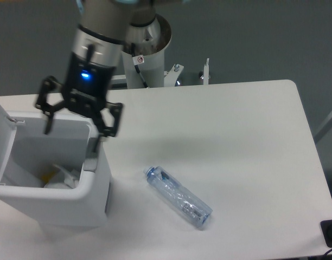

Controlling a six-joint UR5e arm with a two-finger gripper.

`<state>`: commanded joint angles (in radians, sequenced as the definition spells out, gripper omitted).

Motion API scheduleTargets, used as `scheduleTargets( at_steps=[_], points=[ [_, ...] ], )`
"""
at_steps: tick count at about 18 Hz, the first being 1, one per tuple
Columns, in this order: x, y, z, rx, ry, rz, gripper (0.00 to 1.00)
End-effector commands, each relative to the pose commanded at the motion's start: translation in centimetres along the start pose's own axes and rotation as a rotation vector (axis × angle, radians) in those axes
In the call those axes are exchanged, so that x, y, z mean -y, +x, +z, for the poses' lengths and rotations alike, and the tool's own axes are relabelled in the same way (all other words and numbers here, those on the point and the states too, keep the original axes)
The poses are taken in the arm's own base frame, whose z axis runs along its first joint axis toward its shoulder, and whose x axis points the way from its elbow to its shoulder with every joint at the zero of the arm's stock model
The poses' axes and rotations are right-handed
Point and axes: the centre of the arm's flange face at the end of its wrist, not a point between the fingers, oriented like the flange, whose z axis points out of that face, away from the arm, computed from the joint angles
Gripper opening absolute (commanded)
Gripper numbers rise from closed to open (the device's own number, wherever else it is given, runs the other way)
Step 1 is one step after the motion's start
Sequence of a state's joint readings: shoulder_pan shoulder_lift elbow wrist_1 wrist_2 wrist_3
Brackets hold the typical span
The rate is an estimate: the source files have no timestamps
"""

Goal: Place the trash in the trash can
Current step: 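Move the gripper back and lower it onto the clear plastic bottle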

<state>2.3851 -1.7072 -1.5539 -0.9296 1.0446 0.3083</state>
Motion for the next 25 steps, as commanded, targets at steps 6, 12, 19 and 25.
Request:
scheduleTargets(
  at_steps=[6, 12, 19, 25],
  points=[
    [-2.5, -10.2, 2.6, 0.058, -0.056, -0.134, 1.00],
    [-5.9, -15.9, 8.7, 0.155, -0.212, -0.217, 1.00],
    [-7.9, -19.0, 13.6, 0.233, -0.314, -0.337, 1.00],
    [-8.4, -19.4, 18.2, 0.315, -0.393, -0.357, 1.00]
  ],
)
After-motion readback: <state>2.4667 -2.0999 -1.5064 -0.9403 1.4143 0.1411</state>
